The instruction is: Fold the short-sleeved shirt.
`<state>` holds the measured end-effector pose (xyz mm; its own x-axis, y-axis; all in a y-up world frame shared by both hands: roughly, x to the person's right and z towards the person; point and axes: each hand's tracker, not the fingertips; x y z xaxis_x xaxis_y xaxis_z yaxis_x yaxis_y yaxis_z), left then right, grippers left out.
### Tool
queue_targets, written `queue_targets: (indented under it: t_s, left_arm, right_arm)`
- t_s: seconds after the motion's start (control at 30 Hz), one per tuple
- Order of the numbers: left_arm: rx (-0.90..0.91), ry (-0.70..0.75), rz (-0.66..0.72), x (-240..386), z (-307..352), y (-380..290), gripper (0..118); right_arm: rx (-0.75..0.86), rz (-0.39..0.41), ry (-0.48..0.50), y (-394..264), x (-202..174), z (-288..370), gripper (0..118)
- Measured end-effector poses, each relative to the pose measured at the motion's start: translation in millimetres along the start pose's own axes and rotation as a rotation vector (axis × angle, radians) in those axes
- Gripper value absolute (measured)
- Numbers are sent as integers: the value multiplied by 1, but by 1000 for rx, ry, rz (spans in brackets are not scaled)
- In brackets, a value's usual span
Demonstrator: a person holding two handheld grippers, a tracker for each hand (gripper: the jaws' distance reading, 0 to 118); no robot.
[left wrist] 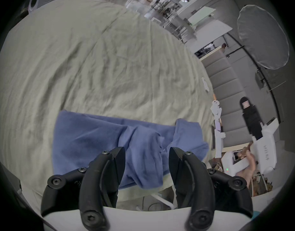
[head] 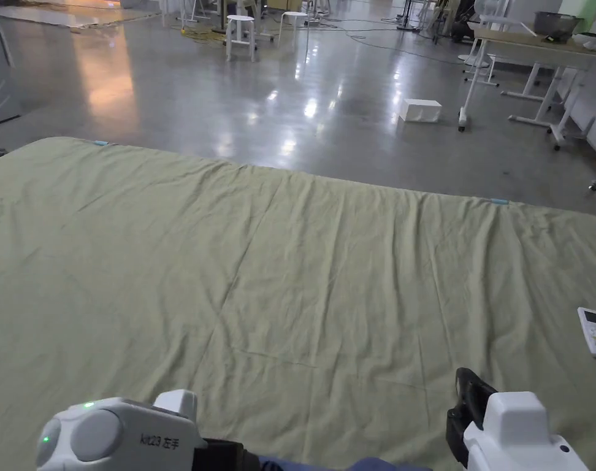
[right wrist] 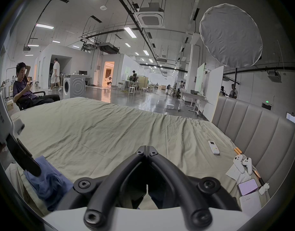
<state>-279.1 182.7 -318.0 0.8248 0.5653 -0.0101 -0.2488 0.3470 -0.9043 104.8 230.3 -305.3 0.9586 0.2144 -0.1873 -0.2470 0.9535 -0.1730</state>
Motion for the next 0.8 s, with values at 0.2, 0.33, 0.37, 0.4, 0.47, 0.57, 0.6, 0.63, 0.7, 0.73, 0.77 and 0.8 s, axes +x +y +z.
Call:
queue_targets:
  t_s: [0.2, 0.33, 0.37, 0.4, 0.47, 0.57, 0.6, 0.63, 0.7, 0.73, 0.77, 0.8]
  left_arm:
    - [1, 131, 2, -18, -12, -3, 17]
    - [-66, 98, -31, -13, -39, -15, 17]
    - [-73, 82, -34, -10, -46, -17, 17]
    - [-81, 69, -36, -7, -53, -19, 17]
    - [-88, 36, -49, 3, -66, -23, 15]
    - [-100, 33, -83, 14, -90, -26, 15]
    - [-96, 61, -87, 15, -97, -24, 15]
    - [-95, 62, -82, 14, -102, -23, 15]
    - [-61, 46, -38, 13, -104, -19, 13]
    - [-57, 42, -24, 13, -102, -17, 13]
    - [-53, 40, -27, 15, -100, -16, 13]
    - [-48, 39, -34, 17, -99, -16, 13]
  right_arm:
    - [-9, -16, 2, -6, 2, 0, 0]
    - [-23, -26, 2, -11, 4, 0, 0]
    - [-24, -26, -1, -12, 4, 0, 0]
    - [-29, -28, -2, -13, 5, 0, 0]
    - [-35, -34, -2, -16, 7, 1, 0]
    - [-40, -53, -3, -16, 9, 3, 0]
    - [-38, -53, -4, -16, 9, 3, 0]
    - [-39, -51, -5, -15, 9, 3, 0]
    - [-37, -50, -5, -15, 10, 4, 0]
    - [-36, -48, -7, -15, 10, 4, 0]
    - [-36, -45, -9, -15, 11, 5, 0]
    - [-37, -45, -9, -15, 11, 4, 0]
